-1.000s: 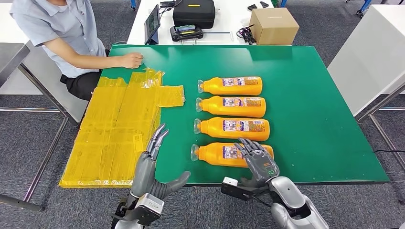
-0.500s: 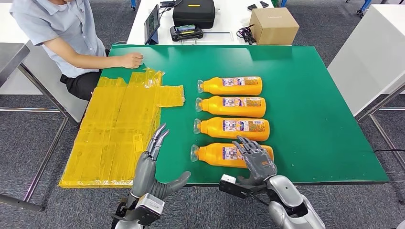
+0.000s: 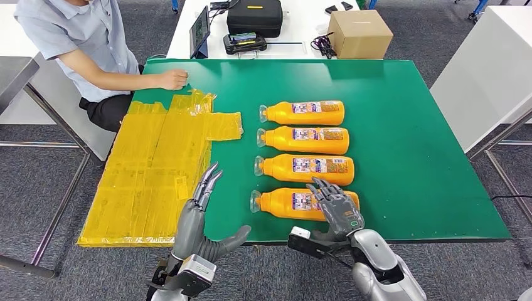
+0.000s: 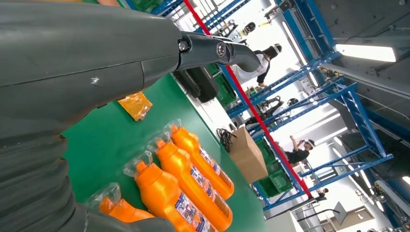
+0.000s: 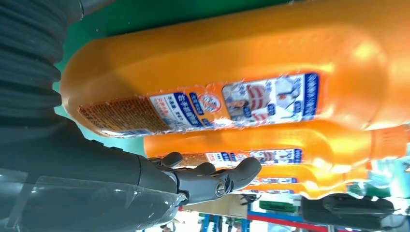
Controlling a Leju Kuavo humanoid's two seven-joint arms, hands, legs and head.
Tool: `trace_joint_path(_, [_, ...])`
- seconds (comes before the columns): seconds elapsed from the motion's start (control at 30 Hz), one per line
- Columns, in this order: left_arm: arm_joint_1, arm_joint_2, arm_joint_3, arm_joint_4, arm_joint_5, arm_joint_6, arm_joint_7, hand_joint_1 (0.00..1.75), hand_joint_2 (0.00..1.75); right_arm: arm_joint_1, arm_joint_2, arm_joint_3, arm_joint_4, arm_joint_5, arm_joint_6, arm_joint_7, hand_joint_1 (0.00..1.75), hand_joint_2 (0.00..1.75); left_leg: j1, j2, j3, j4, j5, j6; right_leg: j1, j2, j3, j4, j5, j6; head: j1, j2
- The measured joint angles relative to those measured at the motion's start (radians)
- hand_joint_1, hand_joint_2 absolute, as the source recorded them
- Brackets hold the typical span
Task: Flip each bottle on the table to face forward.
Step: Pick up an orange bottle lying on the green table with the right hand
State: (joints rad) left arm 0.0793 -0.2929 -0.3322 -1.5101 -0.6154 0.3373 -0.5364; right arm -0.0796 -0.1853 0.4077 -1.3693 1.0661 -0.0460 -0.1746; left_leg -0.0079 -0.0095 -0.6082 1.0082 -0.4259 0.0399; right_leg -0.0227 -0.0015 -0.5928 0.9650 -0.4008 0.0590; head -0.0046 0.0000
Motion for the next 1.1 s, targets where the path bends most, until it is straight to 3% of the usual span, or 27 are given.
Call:
trace_joint_path(0.6, [0.001, 0.008, -0.018, 0.005, 0.009, -0.009, 0.0, 0.0, 1.75, -0.022, 0.039, -0.088, 0.103, 0.078, -0.037, 0.04, 0.0, 1.75, 0.0, 0.0, 0.0, 0.0, 0.0, 0.0, 0.0, 0.0, 0.0, 0.0, 0.0, 0.0, 0.0, 0.0])
trace_joint_path(0.73, [0.001, 0.008, -0.018, 0.005, 0.008, -0.011, 0.0, 0.0, 1.75, -0.024, 0.047, -0.107, 0.119, 0.053, -0.028, 0.031, 1.57, 1.75, 0.0, 0.0, 0.0, 0.0, 0.0, 0.0, 0.0, 0.0, 0.0, 0.0, 0.0, 0.0, 0.0, 0.0])
trace_joint_path(1.1, [0.0, 0.008, -0.018, 0.007, 0.011, -0.021, 0.0, 0.0, 1.75, -0.038, 0.04, -0.134, 0.161, 0.007, 0.001, 0.017, 1.75, 1.75, 0.0, 0.0, 0.003, 0.0, 0.0, 0.0, 0.0, 0.0, 0.002, 0.0, 0.0, 0.0, 0.0, 0.0])
